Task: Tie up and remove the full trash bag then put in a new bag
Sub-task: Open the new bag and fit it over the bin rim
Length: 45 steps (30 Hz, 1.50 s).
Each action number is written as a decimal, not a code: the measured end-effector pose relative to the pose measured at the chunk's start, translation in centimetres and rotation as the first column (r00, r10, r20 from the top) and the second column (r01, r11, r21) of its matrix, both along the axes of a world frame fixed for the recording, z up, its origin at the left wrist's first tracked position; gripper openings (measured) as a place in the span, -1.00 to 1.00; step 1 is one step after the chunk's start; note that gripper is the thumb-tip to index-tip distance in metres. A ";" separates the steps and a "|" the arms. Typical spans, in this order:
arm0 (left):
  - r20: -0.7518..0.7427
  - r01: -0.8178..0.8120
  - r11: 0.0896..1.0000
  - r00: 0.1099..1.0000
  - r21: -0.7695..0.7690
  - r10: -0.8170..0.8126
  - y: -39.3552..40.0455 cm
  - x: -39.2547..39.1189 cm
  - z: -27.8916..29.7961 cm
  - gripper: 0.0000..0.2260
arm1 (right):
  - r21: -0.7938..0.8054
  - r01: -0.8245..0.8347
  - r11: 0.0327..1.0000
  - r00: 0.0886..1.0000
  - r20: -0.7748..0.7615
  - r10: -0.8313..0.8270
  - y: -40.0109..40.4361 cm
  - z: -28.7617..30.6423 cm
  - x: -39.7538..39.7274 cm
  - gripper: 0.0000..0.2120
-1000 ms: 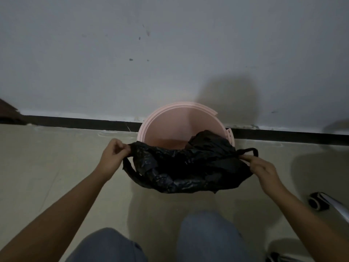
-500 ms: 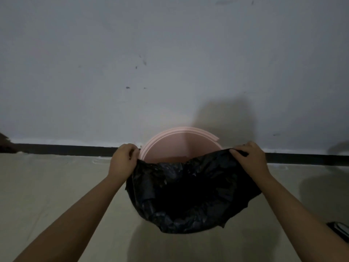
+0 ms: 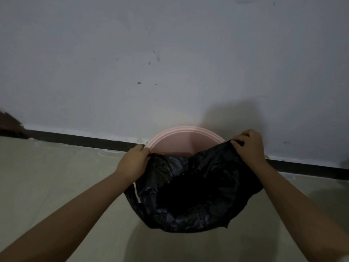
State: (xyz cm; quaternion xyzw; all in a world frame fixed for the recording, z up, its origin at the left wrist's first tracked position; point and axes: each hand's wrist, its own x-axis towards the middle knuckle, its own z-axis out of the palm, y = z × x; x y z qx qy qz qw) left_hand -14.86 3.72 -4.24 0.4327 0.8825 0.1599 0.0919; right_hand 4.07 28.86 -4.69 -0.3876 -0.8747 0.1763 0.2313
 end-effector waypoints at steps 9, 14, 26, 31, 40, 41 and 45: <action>0.480 -0.406 0.883 0.839 0.235 0.258 2.6 -5.5 -0.5 -0.73 | -0.077 0.008 0.997 0.999 -0.042 -0.012 1.7 -0.8 -4.4 -0.85; 0.603 -0.512 0.846 0.726 0.152 0.331 4.2 -7.8 -3.0 -0.69 | -0.165 0.034 0.986 0.994 0.105 -0.017 2.9 -2.9 -5.9 -0.81; 0.714 -0.550 0.813 0.646 0.190 0.270 1.6 -5.5 -3.2 -0.71 | -0.428 0.063 0.902 0.995 -0.044 -0.090 0.2 -2.3 -0.9 -0.74; 0.560 -0.343 0.881 0.821 0.327 0.112 0.9 -2.6 1.6 -0.69 | -0.436 -0.064 0.897 0.996 0.034 0.088 -4.0 0.6 0.6 -0.52; 0.761 -0.387 0.878 0.647 0.282 0.041 -7.1 5.0 -4.9 -0.19 | -0.957 -0.179 0.230 0.854 -0.267 -0.447 -12.7 -5.3 5.8 -0.40; 0.792 -0.343 0.920 0.608 0.193 0.061 -8.2 5.2 -5.7 -0.06 | -0.965 -0.167 0.204 0.850 -0.246 -0.465 -12.7 -6.1 6.5 -0.46; 0.656 -0.473 0.869 0.703 0.145 0.274 -9.1 3.9 -6.4 -0.75 | -0.867 0.102 0.488 0.822 -0.203 -0.532 -11.3 -5.8 8.0 -0.64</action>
